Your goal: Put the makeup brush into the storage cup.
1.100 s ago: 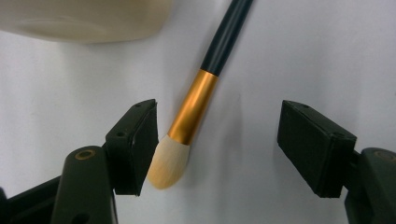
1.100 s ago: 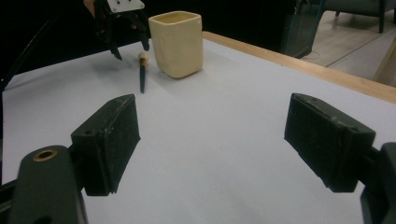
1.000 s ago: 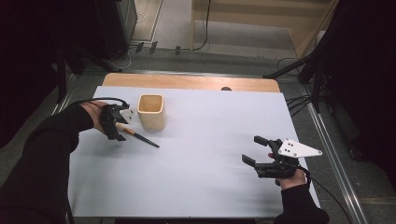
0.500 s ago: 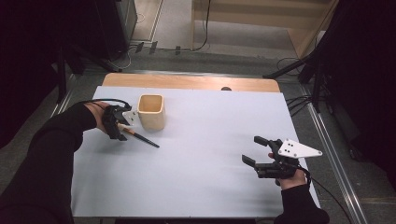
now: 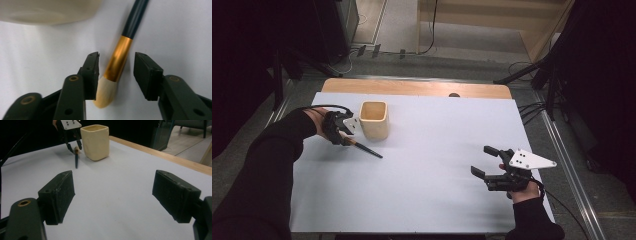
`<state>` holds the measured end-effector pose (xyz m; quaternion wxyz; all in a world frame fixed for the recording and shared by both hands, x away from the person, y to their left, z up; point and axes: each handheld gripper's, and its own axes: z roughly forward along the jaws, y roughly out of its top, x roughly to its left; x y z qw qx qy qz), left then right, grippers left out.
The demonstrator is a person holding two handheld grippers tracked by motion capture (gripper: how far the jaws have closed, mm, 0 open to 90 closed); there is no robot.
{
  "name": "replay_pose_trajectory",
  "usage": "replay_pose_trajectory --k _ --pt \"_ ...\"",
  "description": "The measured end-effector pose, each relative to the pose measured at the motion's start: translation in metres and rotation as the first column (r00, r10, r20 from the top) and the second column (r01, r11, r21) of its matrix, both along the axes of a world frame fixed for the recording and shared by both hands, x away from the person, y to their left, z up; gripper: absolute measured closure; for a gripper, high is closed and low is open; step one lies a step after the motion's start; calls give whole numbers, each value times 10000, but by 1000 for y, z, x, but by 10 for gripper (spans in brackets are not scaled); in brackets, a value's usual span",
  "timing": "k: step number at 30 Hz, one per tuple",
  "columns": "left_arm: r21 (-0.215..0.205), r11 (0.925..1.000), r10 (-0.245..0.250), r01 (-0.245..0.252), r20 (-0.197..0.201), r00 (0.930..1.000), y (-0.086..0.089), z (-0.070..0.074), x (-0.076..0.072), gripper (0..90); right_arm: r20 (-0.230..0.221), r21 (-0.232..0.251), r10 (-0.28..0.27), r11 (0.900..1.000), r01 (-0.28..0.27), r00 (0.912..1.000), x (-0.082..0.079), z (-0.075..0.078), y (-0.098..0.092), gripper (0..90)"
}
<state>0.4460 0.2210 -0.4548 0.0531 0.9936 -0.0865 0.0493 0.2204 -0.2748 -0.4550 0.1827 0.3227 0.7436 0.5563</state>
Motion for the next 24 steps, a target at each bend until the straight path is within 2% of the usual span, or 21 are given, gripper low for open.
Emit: replay_pose_trajectory --k 3,7,13,19,22,24 --pt "177 9998 -33 33 -24 10000 -1 -1 2 589 6 2 -9 10000 9 10000 0 0 0 185" --pt "31 9999 -113 113 -18 9999 -2 -2 2 615 -4 24 5 10000 -5 10000 -1 0 -1 185" --pt "35 9995 -315 314 90 9995 -2 -3 2 664 10 25 -19 10000 19 10000 -1 0 -1 186" --pt "-77 9987 -495 494 -46 9988 -2 -4 -1 698 49 16 -27 10000 27 10000 -1 0 -1 187" --pt "-5 9980 -625 625 -81 9980 0 -5 -3 710 48 19 -37 10000 37 10000 -1 0 -1 187" --pt "284 9975 -651 654 -130 9978 2 -8 -5 727 53 21 -40 10000 40 10000 -1 0 -1 187"
